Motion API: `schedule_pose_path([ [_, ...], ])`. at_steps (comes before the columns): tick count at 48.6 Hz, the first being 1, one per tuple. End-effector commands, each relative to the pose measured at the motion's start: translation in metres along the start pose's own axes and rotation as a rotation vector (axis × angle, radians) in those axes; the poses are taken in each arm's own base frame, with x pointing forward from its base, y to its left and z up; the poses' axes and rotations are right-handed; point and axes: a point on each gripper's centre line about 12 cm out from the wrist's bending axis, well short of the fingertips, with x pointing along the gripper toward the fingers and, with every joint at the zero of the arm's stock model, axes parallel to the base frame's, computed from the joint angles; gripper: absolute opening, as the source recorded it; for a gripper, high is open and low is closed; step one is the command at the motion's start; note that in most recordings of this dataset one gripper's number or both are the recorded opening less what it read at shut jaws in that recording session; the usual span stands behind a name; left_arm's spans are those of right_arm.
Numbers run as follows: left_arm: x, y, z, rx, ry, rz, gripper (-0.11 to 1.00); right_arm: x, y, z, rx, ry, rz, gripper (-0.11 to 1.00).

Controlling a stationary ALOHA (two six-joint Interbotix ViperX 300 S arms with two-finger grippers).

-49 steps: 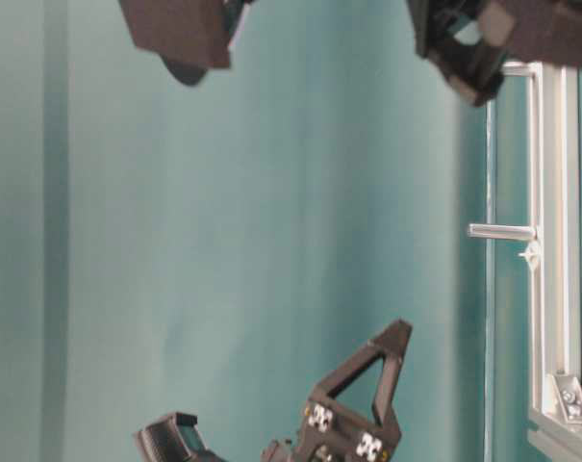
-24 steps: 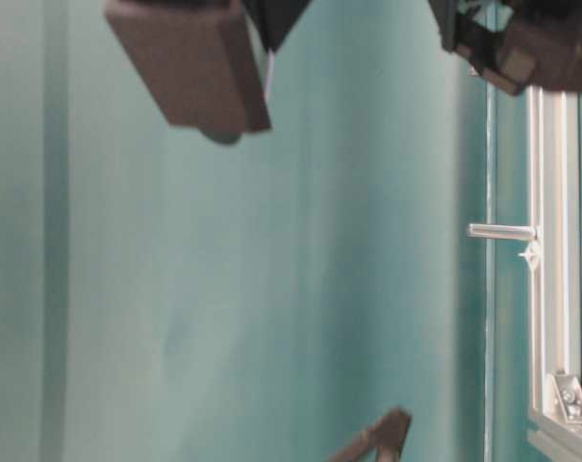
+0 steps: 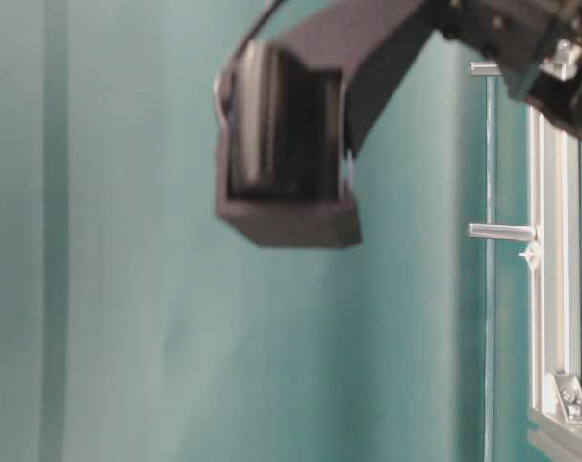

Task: Move the cable alternately left and right between 8 closely spaced pins so it hooks onto each one.
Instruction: 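Move the left arm aside and lower the right gripper to the white cable plug, then grasp the white cable near its plug with the right gripper and lift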

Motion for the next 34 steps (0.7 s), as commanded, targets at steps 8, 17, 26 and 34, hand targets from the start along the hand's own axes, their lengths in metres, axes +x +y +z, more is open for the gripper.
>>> schedule_pose_path([
  [8, -0.024, -0.001, -0.005, 0.002, -0.053, -0.011, 0.64, 0.003, 0.011, 0.019, 0.039, -0.031, 0.017, 0.62],
  [17, -0.038, 0.000, -0.014, 0.004, -0.077, -0.017, 0.64, 0.017, 0.013, 0.017, 0.079, -0.016, 0.013, 0.62],
  [26, -0.048, 0.000, -0.022, 0.003, -0.076, -0.022, 0.64, 0.024, 0.009, 0.010, 0.091, 0.020, -0.010, 0.62],
  [34, -0.050, 0.000, -0.026, 0.005, -0.079, -0.022, 0.64, 0.025, 0.007, 0.007, 0.091, 0.044, -0.027, 0.61],
])
